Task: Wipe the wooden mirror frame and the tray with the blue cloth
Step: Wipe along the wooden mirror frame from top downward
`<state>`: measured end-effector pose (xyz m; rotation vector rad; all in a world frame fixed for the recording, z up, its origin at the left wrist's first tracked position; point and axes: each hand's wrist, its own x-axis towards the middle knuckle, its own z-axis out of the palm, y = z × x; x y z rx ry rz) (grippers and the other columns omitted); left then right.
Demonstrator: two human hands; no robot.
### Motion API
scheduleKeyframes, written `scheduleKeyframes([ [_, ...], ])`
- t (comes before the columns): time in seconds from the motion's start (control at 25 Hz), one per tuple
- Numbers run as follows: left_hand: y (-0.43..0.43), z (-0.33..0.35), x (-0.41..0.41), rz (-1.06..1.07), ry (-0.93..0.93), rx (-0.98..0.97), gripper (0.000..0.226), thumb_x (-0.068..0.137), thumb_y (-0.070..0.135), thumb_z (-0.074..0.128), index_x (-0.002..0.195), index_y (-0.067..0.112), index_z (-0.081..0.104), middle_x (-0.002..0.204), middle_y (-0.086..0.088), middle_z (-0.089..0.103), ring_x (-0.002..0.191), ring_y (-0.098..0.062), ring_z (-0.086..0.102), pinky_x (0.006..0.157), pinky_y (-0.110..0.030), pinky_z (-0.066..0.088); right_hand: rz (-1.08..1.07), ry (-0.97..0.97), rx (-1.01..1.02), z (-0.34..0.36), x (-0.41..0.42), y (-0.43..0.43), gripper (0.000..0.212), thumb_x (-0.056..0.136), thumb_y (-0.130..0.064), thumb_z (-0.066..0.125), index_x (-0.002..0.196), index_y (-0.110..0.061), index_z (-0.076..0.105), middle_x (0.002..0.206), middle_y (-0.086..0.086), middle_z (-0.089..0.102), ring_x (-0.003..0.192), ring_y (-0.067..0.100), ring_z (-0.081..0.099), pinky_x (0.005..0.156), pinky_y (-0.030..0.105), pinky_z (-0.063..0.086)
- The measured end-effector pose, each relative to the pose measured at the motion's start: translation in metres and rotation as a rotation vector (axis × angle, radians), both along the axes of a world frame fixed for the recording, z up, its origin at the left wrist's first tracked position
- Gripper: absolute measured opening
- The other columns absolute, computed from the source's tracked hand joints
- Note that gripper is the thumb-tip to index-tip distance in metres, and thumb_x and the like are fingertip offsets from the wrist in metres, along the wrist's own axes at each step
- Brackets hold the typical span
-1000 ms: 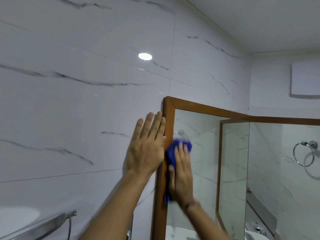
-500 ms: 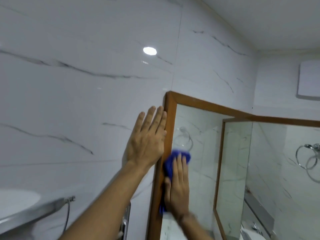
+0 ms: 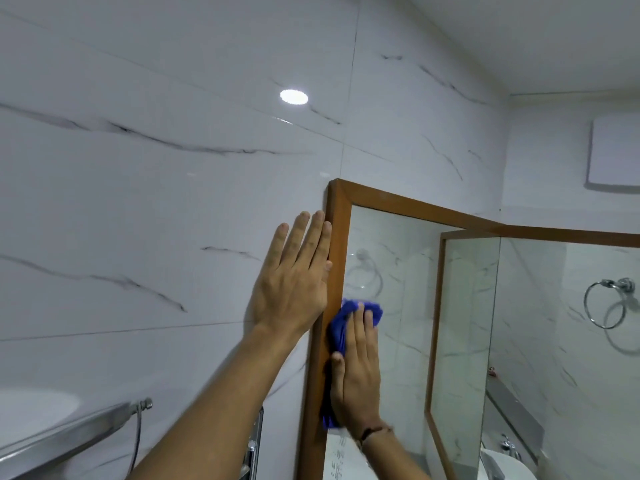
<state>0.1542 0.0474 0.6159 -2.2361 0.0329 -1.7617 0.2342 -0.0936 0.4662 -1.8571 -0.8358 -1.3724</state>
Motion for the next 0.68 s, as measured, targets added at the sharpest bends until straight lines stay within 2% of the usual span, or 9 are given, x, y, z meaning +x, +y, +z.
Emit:
scheduleKeyframes([
  [0.12,-0.001,0.002,0.001,-0.015,-0.007,0.005,0.066,0.122,0.038,0.010,0.177,0.004,-0.002,0.186,-0.020,-0.007,0.173,-0.035,-0.006,0.140,-0.056,0.013,0.004,-0.052,0.028,0.113,0.008,-0.001,0.064,0.120,-0.048,0.022,0.176,-0.017,0.020,0.187,-0.005,0.008,0.175,0.019,0.008,0.140,0.054,0.018],
  [0.2,-0.002,0.002,-0.001,-0.023,-0.007,-0.006,0.065,0.123,0.037,0.010,0.177,0.004,0.000,0.186,-0.019,-0.004,0.173,-0.035,-0.005,0.140,-0.056,0.013,-0.011,-0.044,0.025,0.161,0.010,-0.002,0.063,0.119,-0.042,0.028,0.177,-0.016,0.022,0.187,-0.003,0.010,0.175,0.017,0.006,0.143,0.050,0.015],
  [0.28,-0.002,0.003,-0.001,-0.016,0.003,0.008,0.065,0.123,0.038,0.011,0.177,0.004,0.000,0.186,-0.019,-0.005,0.173,-0.034,-0.006,0.140,-0.055,0.012,-0.002,-0.034,0.026,0.143,0.008,0.001,0.064,0.119,-0.039,0.030,0.177,-0.018,0.018,0.187,-0.006,0.005,0.175,0.014,0.003,0.143,0.047,0.011],
  [0.4,0.000,0.001,0.000,-0.017,0.000,0.021,0.067,0.122,0.038,0.014,0.177,0.004,-0.003,0.186,-0.019,-0.007,0.173,-0.034,-0.008,0.140,-0.054,0.012,-0.025,0.012,-0.009,0.027,-0.002,-0.003,0.064,0.120,-0.046,0.025,0.178,-0.027,0.008,0.188,-0.008,0.001,0.175,0.018,0.006,0.140,0.048,0.013],
  [0.48,0.002,0.000,0.002,-0.034,-0.025,0.012,0.067,0.122,0.038,0.016,0.177,0.004,-0.002,0.186,-0.019,-0.007,0.173,-0.034,-0.007,0.140,-0.055,0.013,-0.080,0.016,-0.072,-0.036,-0.003,-0.010,0.065,0.120,-0.049,0.021,0.179,-0.026,0.004,0.188,-0.005,0.003,0.175,0.023,0.009,0.136,0.049,0.016],
  [0.56,0.002,-0.001,0.007,-0.041,-0.052,0.023,0.068,0.121,0.039,0.017,0.177,0.004,0.000,0.186,-0.020,-0.005,0.173,-0.035,-0.005,0.140,-0.055,0.014,-0.071,-0.004,-0.061,-0.017,0.004,-0.007,0.065,0.121,-0.049,0.020,0.179,-0.026,0.005,0.188,-0.004,0.005,0.175,0.023,0.011,0.138,0.046,0.014],
  [0.68,0.001,-0.001,0.009,-0.055,-0.078,0.037,0.066,0.122,0.037,0.016,0.177,0.002,0.006,0.186,-0.021,0.001,0.173,-0.036,-0.002,0.140,-0.056,0.014,-0.029,-0.063,0.047,0.091,0.004,0.003,0.064,0.120,-0.050,0.018,0.177,-0.022,0.017,0.187,-0.004,0.010,0.175,0.019,0.011,0.143,0.035,0.007],
])
